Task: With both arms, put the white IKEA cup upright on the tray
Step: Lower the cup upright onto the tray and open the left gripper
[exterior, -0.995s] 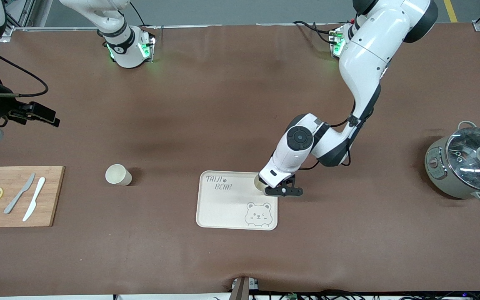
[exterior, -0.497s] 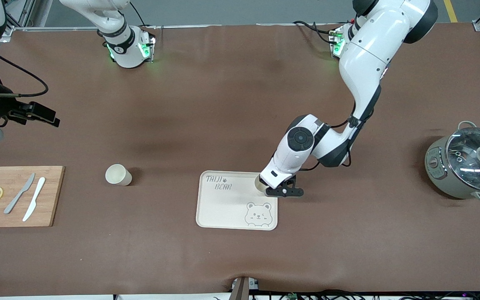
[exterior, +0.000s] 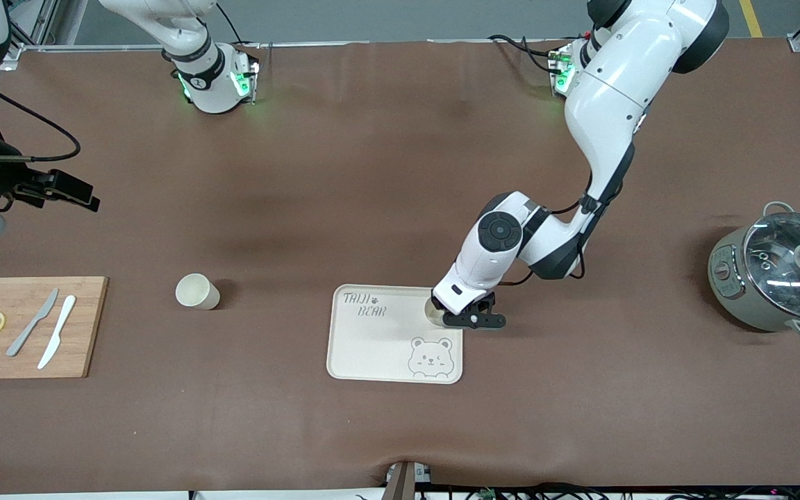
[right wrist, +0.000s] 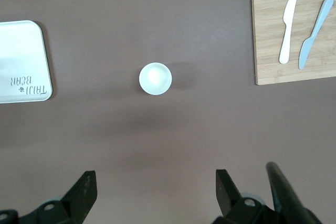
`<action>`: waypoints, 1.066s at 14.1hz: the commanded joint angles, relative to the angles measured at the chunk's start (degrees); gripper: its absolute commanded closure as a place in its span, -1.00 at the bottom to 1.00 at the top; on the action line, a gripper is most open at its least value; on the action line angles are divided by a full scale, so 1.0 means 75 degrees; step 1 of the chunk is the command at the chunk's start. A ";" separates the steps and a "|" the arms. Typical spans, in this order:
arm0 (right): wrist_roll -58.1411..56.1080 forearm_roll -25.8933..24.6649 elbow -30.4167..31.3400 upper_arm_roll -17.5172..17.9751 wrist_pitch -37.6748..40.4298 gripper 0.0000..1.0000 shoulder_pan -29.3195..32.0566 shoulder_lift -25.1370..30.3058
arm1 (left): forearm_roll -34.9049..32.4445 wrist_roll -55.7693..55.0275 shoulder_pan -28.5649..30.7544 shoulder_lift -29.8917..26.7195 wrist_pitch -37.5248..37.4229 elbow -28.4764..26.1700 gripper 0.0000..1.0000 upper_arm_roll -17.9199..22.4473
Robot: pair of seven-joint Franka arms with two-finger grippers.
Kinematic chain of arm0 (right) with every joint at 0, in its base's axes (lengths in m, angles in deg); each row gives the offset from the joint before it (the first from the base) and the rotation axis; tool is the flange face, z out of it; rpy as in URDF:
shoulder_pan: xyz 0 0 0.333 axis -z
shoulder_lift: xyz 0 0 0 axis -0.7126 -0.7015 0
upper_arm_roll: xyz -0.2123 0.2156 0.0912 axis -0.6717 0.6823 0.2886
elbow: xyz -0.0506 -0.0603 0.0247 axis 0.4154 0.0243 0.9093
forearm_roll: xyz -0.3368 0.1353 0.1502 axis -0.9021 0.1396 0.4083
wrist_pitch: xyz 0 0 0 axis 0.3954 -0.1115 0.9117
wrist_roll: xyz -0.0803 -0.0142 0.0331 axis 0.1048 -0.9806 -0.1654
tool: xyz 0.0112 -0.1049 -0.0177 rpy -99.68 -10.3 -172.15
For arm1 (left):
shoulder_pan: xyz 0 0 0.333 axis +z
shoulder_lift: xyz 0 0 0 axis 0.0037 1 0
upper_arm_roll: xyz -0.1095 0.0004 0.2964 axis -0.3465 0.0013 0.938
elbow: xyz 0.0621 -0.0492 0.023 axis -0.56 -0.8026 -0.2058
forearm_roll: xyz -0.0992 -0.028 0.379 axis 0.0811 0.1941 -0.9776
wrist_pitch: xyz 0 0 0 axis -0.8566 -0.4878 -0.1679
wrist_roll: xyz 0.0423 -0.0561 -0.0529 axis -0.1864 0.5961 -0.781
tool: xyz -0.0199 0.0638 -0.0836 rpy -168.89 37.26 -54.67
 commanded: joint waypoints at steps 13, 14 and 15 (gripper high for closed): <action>0.0079 0.0138 -0.0080 0.0063 -0.0116 -1.00 0.0059 -0.0097 | -0.0326 -0.0208 0.0050 -0.0089 0.0095 0.0015 -0.76 0.0073; 0.0079 0.0126 -0.0080 0.0063 -0.0128 -1.00 0.0059 -0.0097 | -0.0337 -0.0208 0.0050 -0.0124 0.0072 0.0015 -0.76 0.0073; 0.0079 0.0126 -0.0080 0.0063 -0.0128 -1.00 0.0070 -0.0109 | -0.0326 -0.0208 0.0050 -0.0147 0.0071 0.0015 -0.77 0.0073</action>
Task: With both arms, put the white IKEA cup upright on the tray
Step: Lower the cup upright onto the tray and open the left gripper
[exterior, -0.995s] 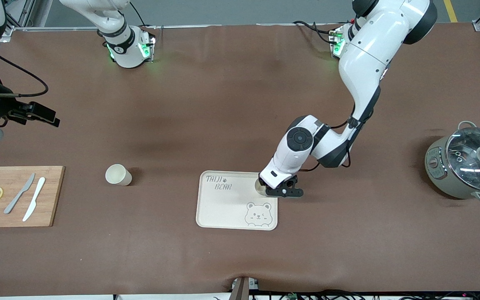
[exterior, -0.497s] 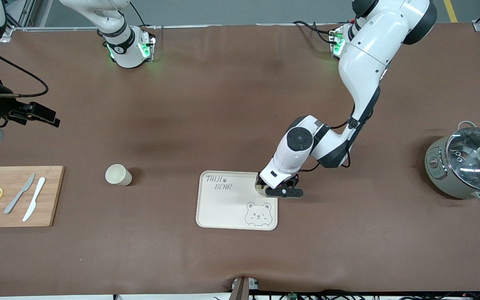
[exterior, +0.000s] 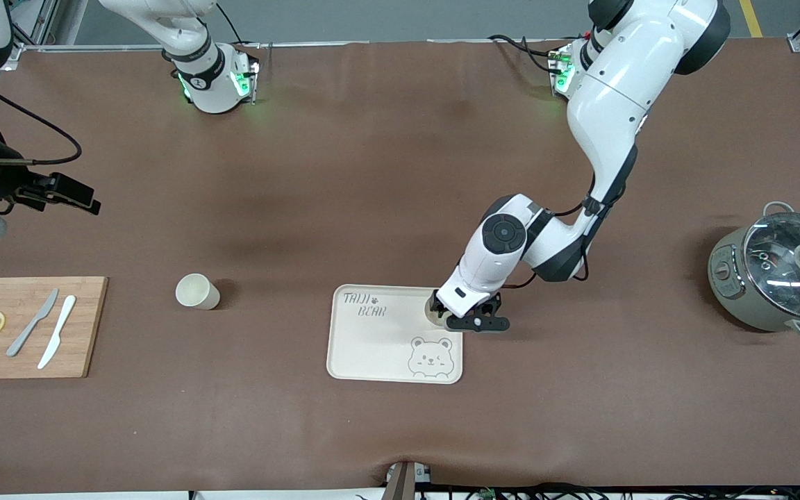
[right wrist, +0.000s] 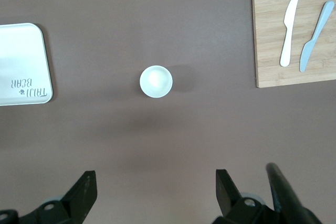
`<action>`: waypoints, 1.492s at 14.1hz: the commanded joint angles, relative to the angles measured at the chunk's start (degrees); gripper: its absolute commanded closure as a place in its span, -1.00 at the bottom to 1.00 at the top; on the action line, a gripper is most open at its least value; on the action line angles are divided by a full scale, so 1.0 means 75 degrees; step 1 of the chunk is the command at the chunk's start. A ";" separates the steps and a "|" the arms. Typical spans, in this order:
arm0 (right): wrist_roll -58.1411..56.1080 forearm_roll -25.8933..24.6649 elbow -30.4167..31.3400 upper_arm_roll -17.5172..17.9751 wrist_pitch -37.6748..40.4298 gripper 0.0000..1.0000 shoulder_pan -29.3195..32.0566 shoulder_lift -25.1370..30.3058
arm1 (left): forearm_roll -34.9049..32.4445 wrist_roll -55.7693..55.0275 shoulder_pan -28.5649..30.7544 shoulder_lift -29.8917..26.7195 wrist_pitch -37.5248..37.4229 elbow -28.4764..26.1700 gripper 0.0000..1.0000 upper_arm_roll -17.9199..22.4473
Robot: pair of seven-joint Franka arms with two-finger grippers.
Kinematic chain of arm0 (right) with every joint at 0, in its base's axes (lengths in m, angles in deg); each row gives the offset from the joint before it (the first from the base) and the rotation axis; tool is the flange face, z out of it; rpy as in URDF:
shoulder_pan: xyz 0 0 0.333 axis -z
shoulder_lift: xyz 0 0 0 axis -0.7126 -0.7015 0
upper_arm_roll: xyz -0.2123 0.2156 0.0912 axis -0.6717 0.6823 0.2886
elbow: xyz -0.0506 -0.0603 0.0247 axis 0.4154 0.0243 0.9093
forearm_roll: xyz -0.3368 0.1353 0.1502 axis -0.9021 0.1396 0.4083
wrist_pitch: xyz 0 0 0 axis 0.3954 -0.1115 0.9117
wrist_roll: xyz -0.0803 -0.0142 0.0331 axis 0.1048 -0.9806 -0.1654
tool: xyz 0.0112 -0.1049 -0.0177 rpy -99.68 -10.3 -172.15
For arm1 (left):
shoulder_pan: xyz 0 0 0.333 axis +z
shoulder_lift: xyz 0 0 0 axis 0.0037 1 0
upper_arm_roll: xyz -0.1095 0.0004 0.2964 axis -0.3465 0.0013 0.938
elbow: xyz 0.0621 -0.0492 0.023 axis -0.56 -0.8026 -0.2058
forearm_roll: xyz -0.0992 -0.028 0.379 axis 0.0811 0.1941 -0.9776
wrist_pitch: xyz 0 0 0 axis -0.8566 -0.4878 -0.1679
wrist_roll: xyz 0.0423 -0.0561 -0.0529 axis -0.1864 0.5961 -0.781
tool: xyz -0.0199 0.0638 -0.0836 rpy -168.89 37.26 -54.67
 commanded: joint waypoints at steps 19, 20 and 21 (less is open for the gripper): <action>0.0067 0.0102 -0.0068 0.0053 0.0024 -1.00 0.0118 -0.0179 | -0.0121 0.0539 0.1015 -0.1659 -0.2273 -0.0016 -1.00 -0.0606; 0.0067 0.0102 -0.0068 0.0053 0.0035 -1.00 0.0118 -0.0179 | -0.0086 0.0867 0.1330 -0.1788 -0.2531 -0.0016 -1.00 -0.0782; 0.0067 0.0091 -0.0068 0.0053 0.0047 -1.00 0.0118 -0.0179 | -0.0004 0.1195 0.1670 -0.1940 -0.2778 -0.0016 -1.00 -0.1004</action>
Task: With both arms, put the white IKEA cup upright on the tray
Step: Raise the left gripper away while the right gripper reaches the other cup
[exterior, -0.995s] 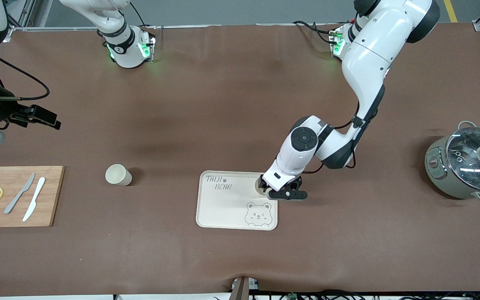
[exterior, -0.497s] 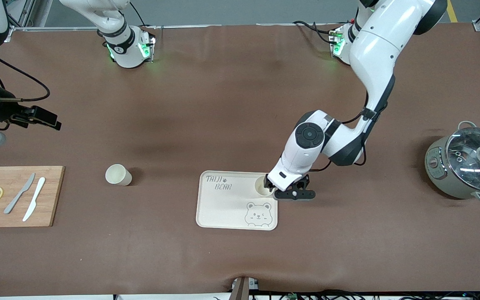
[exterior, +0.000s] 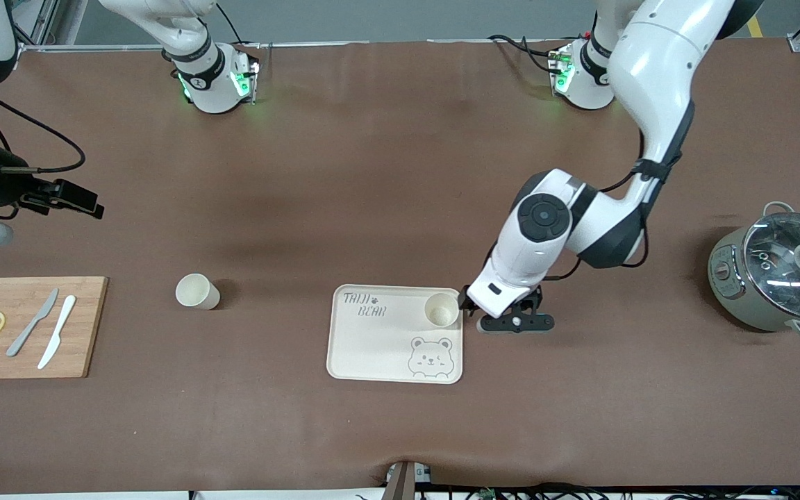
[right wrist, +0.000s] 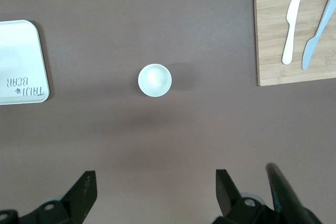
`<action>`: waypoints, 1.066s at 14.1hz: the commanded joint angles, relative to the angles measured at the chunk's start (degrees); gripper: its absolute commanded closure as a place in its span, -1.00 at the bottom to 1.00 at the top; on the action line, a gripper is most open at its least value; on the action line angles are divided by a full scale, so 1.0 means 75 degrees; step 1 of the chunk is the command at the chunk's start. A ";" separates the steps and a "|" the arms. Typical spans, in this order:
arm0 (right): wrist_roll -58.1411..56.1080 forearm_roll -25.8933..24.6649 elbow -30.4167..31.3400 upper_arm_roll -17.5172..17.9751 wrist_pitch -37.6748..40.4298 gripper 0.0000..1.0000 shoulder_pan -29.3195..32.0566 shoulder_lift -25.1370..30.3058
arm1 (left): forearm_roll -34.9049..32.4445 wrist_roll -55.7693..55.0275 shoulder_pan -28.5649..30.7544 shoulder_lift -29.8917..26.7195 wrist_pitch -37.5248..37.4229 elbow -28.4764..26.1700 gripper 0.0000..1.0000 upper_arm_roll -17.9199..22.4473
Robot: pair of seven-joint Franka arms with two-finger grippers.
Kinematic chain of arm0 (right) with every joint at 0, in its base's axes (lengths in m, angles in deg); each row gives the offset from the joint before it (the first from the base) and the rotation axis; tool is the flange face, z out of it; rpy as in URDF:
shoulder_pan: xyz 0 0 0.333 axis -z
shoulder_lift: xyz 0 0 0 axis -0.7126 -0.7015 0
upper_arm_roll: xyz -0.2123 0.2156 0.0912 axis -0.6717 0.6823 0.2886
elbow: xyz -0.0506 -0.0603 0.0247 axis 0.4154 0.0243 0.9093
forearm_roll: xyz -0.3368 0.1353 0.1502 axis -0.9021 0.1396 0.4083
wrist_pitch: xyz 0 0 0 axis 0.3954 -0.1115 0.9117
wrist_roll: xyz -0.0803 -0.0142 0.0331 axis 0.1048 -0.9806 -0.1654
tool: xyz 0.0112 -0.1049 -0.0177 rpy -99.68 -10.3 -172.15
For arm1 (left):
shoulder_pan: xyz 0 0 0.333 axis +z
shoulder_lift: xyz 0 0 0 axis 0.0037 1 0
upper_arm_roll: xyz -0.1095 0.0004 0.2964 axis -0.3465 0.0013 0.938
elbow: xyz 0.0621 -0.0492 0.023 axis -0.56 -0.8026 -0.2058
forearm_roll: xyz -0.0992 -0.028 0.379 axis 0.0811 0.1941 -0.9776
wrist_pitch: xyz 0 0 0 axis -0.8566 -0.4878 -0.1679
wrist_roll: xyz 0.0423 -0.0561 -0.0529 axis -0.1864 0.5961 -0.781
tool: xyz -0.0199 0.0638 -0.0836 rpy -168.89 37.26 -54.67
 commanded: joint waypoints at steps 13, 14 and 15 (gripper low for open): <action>-0.0343 -0.0976 0.1477 0.0112 -0.2173 -1.00 -0.0332 0.0075 | 0.0208 0.3071 0.3784 -0.1579 -0.2448 -0.0127 -1.00 -0.1878; -0.0343 -0.0964 0.1618 0.0112 -0.2455 -1.00 -0.0309 0.0052 | 0.0233 0.3083 0.3796 -0.1661 -0.2484 -0.0127 -1.00 -0.1878; -0.0355 -0.0964 0.1723 0.0101 -0.2678 -1.00 -0.0274 0.0017 | 0.0244 0.3141 0.3865 -0.1766 -0.2635 -0.0127 -1.00 -0.1878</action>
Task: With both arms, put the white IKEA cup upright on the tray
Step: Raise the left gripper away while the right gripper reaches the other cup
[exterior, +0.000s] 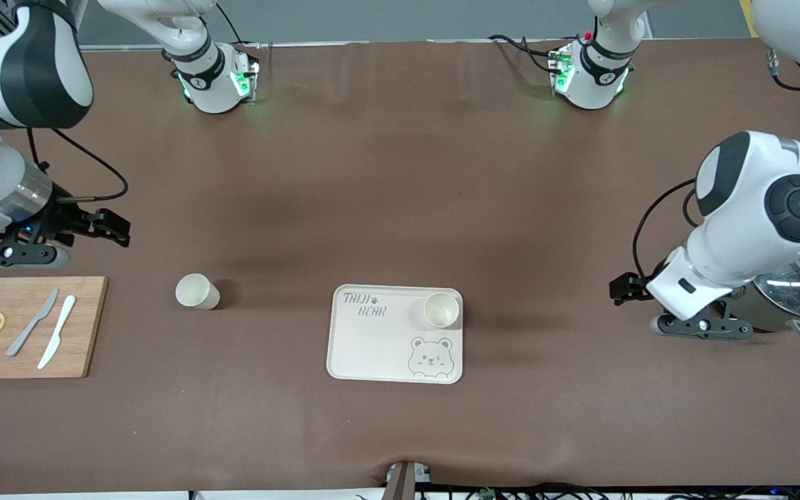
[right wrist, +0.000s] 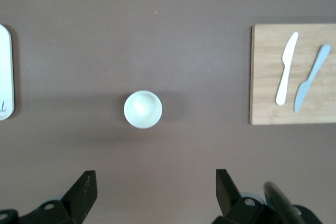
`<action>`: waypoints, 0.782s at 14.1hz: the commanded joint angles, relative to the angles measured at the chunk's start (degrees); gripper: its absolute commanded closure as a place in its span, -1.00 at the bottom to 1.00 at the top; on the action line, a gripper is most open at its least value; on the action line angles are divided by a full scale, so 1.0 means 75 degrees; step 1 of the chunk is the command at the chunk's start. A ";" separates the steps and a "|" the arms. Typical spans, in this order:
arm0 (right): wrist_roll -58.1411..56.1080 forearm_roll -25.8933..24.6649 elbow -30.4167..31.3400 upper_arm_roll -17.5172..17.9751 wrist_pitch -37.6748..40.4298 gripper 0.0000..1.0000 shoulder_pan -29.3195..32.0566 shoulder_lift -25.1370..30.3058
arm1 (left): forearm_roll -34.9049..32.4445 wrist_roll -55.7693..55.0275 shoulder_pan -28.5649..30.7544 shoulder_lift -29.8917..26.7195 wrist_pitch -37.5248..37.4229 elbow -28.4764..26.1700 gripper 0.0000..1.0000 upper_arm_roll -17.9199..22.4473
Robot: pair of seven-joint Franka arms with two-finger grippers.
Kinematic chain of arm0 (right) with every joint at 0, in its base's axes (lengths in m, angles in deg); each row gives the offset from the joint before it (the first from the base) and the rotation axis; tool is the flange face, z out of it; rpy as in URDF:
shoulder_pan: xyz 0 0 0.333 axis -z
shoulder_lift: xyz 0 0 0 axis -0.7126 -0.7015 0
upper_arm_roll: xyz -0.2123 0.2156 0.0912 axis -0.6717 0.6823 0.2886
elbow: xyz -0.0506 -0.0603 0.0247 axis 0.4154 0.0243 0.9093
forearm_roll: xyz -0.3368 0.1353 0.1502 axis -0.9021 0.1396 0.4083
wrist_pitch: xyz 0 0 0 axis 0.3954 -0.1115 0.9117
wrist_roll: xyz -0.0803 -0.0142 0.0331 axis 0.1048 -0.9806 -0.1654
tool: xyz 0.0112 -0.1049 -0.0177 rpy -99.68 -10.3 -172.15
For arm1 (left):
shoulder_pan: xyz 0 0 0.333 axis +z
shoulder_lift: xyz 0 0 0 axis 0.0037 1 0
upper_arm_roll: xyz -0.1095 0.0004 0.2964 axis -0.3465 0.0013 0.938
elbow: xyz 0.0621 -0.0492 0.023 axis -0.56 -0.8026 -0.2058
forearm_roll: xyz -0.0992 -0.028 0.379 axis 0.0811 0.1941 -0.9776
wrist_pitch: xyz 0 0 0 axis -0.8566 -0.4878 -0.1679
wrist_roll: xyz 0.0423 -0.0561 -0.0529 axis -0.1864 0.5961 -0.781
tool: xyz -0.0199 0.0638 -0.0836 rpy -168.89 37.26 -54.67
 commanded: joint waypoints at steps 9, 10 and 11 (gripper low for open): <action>-0.0178 -0.0104 0.1303 -0.0011 -0.2000 -1.00 0.0113 -0.0474 | 0.0672 0.0999 0.0393 -0.1316 -0.1354 -0.0176 -1.00 0.0182; -0.0190 -0.0116 0.1467 -0.0011 -0.2269 -1.00 0.0113 -0.0497 | 0.0894 0.1185 0.0126 -0.1456 -0.1413 -0.0200 -1.00 0.0543; -0.0178 -0.0128 0.1562 -0.0023 -0.2469 -1.00 0.0113 -0.0567 | 0.1174 0.1396 -0.0260 -0.1655 -0.1471 -0.0223 -1.00 0.1185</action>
